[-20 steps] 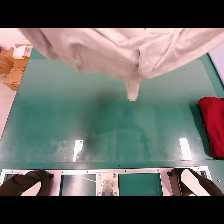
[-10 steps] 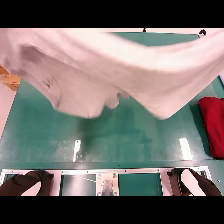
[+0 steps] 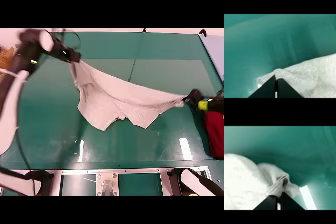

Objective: Fold the shirts.

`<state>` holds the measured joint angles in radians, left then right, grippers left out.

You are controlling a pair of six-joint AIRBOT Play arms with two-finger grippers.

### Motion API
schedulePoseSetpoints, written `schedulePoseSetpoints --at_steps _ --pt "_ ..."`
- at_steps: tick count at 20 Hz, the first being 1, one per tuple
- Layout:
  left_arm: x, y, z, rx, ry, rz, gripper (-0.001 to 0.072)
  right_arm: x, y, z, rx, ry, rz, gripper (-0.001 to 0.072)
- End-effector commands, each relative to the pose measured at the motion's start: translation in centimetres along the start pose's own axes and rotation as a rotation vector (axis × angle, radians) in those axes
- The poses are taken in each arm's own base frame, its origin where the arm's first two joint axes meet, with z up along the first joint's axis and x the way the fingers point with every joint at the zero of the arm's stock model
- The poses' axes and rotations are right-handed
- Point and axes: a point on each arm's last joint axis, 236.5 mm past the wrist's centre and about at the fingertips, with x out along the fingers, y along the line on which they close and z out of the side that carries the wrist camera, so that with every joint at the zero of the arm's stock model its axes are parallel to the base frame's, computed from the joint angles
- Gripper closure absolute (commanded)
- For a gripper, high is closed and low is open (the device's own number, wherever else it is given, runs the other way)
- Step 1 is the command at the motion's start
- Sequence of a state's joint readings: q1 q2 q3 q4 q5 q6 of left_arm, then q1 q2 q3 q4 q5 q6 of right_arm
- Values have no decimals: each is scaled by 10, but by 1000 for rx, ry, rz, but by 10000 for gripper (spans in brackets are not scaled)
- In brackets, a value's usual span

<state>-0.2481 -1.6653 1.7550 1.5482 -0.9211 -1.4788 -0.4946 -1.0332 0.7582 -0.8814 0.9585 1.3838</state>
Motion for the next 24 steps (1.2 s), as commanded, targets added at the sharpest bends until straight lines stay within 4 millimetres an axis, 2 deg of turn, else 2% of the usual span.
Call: schedulePoseSetpoints --at_steps 1,2,3,4,5,8,9,10,12,13,14,16,17,19,20,24 --pt "82 -20 -43 -68 84 -82 685 56 -57 -22 92 73 -89 696" --pt "81 -19 -43 -72 90 -82 588 60 -58 -17 94 80 -91 630" --pt "74 -16 -42 -73 108 -81 235 61 -56 -5 81 73 -91 455" --pt "63 -9 -43 -78 146 -82 147 55 -53 9 50 60 -93 326" --pt "46 4 -44 -87 200 -75 152 42 -49 25 8 47 -103 295" --pt "-9 42 -55 -180 340 -92 152 -12 -50 63 -46 39 -156 291" --pt "-19 43 -58 -264 350 -149 152 -28 -48 69 -28 24 -152 291" --pt "-27 38 -70 -346 398 -230 152 -37 -45 66 -8 16 -149 291" --pt "-36 14 -102 -462 536 -395 153 -37 -37 38 16 53 -120 291" --pt "-38 3 -122 -488 616 -447 154 -28 -33 12 33 96 -100 291" --pt "-38 -9 -145 -501 700 -475 211 -16 -31 -17 49 153 -80 291" --pt "-32 -31 -186 -512 814 -500 231 12 -25 -82 98 285 -33 292" --pt "-31 -41 -201 -507 850 -511 231 27 -23 -112 97 338 -18 292" --pt "-28 -57 -226 -498 908 -525 231 50 -19 -155 91 407 -16 292" --pt "-29 -62 -236 -499 930 -531 231 61 -15 -168 74 421 -16 293" --pt "-40 -67 -260 -487 951 -530 232 98 17 -192 1 481 3 294"
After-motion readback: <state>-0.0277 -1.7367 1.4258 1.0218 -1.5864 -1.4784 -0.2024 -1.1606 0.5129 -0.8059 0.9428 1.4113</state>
